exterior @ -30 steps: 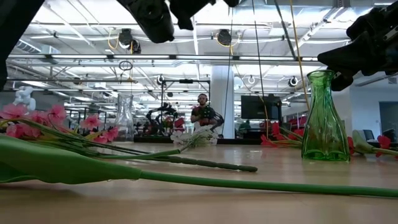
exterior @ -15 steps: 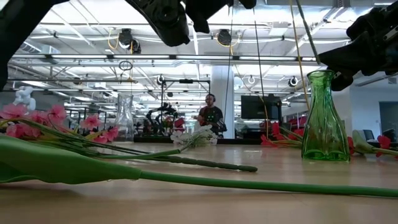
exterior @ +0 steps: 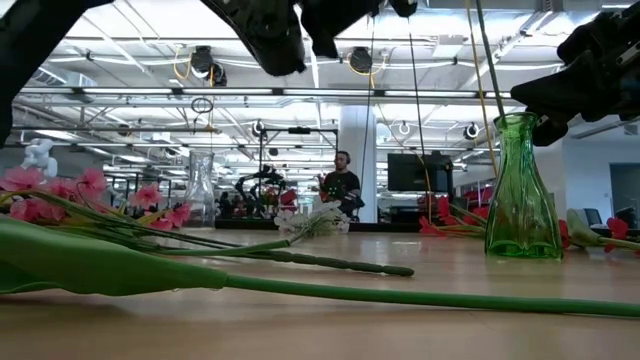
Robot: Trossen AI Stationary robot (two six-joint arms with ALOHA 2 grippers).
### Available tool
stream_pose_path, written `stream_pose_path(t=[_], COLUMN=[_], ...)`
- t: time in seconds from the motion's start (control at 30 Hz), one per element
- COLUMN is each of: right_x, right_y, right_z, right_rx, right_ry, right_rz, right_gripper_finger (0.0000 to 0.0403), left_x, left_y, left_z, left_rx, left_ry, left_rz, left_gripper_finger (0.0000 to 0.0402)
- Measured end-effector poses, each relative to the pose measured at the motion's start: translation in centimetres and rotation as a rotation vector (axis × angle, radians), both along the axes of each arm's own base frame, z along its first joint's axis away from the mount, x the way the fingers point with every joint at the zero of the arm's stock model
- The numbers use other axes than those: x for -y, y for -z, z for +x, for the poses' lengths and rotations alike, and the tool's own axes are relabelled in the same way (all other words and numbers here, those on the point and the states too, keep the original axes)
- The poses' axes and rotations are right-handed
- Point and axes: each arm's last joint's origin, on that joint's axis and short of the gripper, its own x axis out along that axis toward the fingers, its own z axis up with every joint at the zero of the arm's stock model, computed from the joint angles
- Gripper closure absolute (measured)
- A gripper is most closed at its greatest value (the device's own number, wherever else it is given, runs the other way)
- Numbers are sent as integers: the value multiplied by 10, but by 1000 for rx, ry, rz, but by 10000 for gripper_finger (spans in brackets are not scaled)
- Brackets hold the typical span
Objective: Sort flowers into vase by color
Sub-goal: Put the left pink flower into the green vase
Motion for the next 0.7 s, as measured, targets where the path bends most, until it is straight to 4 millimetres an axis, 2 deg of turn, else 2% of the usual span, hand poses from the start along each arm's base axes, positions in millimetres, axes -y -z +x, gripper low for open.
stream_pose_path(t=[0.13, 0.27, 0.7], right_x=[0, 0, 0], right_y=[0, 0, 0], right_z=[0, 0, 0], right_rx=[0, 0, 0], right_ry=[0, 0, 0], right_rz=[0, 0, 0], right_gripper_finger=[403, 403, 403], left_x=[0, 0, 1], left_y=[28, 47, 67], left_z=[7, 12, 21], left_rx=[-29, -61, -259], left_ry=[27, 22, 10], left_rz=[-42, -70, -60], left_gripper_finger=[399, 400, 372])
